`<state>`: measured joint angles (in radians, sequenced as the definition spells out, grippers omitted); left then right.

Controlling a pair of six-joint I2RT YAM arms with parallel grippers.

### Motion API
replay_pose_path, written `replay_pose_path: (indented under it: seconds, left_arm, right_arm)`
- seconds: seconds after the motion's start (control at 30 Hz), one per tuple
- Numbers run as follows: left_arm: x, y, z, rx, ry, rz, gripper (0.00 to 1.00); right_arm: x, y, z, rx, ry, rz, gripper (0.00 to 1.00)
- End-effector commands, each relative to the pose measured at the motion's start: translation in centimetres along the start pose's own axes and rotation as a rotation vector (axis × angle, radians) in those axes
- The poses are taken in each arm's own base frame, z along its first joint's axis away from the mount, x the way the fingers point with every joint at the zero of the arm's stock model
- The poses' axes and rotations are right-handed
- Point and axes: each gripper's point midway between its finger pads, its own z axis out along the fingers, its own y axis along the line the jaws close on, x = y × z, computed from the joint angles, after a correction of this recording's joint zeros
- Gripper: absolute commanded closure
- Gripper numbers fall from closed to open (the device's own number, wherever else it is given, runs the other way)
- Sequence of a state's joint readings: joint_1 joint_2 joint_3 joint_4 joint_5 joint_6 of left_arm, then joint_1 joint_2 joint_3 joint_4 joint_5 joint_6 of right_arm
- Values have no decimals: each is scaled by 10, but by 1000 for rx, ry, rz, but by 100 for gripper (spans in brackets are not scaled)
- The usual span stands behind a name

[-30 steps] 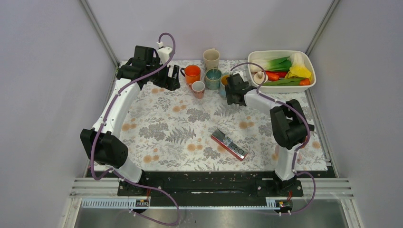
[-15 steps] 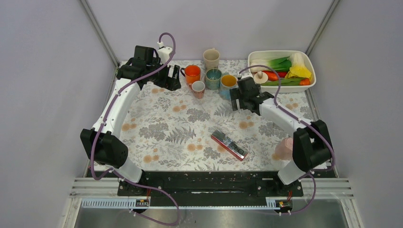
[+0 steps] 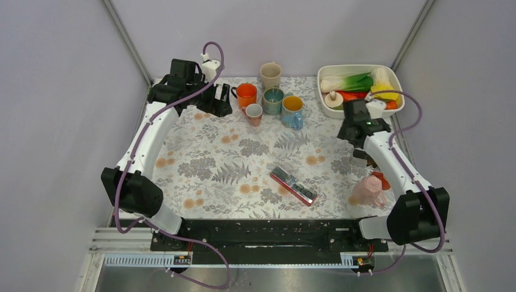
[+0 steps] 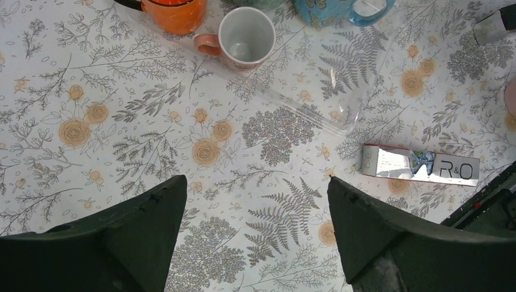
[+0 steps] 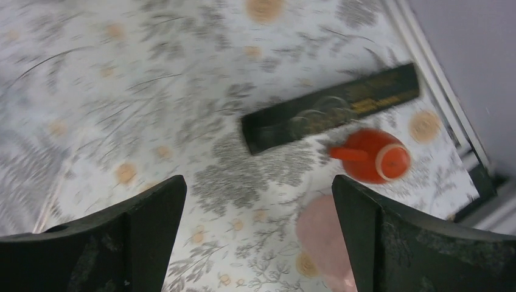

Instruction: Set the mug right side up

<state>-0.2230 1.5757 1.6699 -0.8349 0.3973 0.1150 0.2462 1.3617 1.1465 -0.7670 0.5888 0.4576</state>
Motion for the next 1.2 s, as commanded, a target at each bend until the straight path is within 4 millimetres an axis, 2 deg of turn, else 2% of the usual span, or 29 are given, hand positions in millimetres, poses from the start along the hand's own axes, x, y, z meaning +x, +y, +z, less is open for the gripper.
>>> replay_pose_path:
  seconds: [0.0,0.2,0.27,0.33,0.53,0.7,0.83,1.07,1.17]
  left_arm:
    - [-17,-11,-15,27,-79,30,11]
    - [-15,-12,-13,30,-75,31,11]
    - [-14,-12,-14,31,-73,32,11]
    - [-13,-14,-15,38,-74,36,11]
    - [-15,-16,-18,43,-86,53,11]
    - [-16,-15,-15,48,-81,53,11]
    - [-15,-15,-12,57,-75,52,11]
    - [-15,-13,-9,53,-66,50,11]
    - [-14,-11,-9,45,-63,52,11]
  right_arm:
    - [32,-76,2,197,107,321,1]
    - [53,-121,-12,283,65,476,1]
    - [65,-126,-11,283,94,520,1]
    - [80,-122,-8,256,151,564,1]
    - [110,-94,-3,141,293,588,1]
    - [108,-75,-4,49,326,616,2]
    - [107,-49,-3,-37,363,663,2]
    - [95,31,-19,-188,394,514,2]
    - [86,57,-24,-208,390,437,1]
